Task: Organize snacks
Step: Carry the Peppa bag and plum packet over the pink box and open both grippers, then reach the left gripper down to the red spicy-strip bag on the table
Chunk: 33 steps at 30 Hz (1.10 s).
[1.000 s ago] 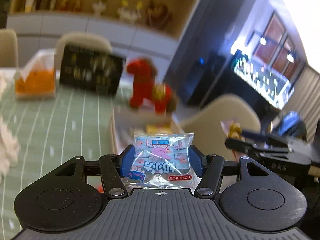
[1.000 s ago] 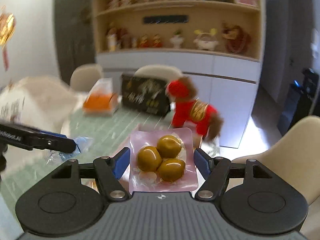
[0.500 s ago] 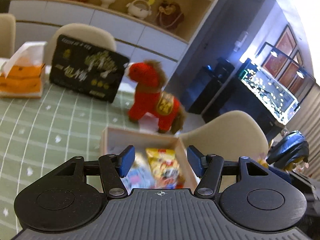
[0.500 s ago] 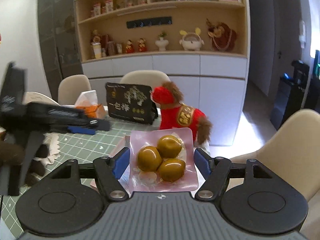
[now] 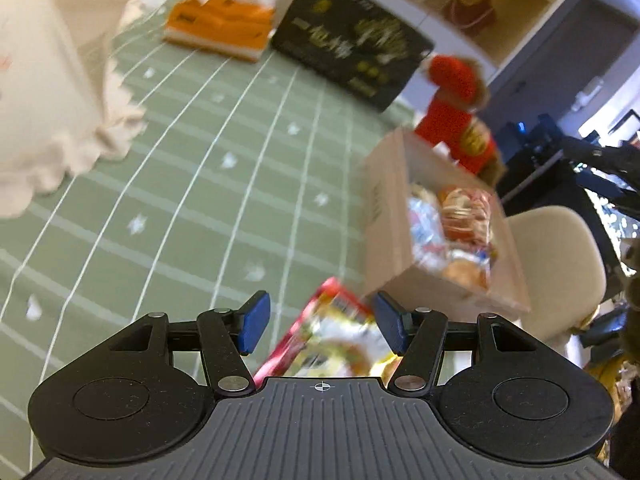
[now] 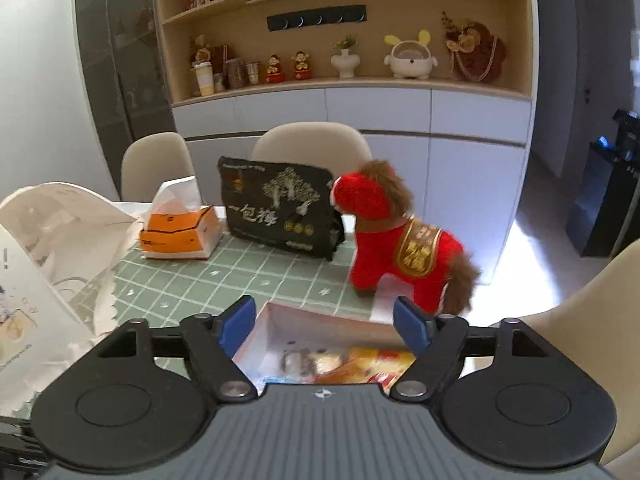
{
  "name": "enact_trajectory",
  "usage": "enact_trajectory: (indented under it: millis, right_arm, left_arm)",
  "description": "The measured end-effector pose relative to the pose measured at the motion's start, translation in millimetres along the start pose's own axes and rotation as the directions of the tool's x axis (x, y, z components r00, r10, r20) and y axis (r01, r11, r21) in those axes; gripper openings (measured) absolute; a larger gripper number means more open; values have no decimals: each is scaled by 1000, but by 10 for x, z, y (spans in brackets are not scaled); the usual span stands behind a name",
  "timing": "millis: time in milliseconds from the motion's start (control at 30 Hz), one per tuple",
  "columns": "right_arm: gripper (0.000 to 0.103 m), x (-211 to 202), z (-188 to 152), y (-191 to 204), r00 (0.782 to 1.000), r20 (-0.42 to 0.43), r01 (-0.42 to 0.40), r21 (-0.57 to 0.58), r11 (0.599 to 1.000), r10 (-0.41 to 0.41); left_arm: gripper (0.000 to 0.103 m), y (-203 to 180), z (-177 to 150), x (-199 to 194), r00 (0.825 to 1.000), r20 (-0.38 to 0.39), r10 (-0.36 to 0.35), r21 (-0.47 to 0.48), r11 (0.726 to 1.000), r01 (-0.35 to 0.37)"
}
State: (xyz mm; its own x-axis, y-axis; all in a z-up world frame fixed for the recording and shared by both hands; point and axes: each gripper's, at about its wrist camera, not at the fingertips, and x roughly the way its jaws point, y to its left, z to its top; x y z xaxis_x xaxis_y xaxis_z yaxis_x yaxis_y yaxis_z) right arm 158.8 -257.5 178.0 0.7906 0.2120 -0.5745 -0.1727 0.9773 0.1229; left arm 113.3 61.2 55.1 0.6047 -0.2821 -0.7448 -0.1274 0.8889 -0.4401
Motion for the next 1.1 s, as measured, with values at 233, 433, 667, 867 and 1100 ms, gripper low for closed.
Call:
enact_trajectory:
  millis: [233,433,667,867,1100]
  right_arm:
    - [81,-66,-696,-67,985,-172,14,31,999,-8]
    - [81,-86,-1183,129,964,-267,-14,-10,1000,11]
    - [81,13,-1381,362,946,-319,-63,-2,998,59]
    - [81,109,-1498,557,928,-356,-122,-22,992,106]
    - [81,291,-1601,970,918,-369,-183,-74,980,143]
  left_arm:
    - [47,-87,-212,292,993,-112,35,117,993,-22]
    - [40,-338,-473,302,985,-168,31,206,979,4]
    - [38,-435,-721,213,979,-199,45,230,973,2]
    - [37,-290,-730,32,981,-173,87,173,983,-57]
    - [37,134,-559,-307,985,-72,156,-8,988,-157]
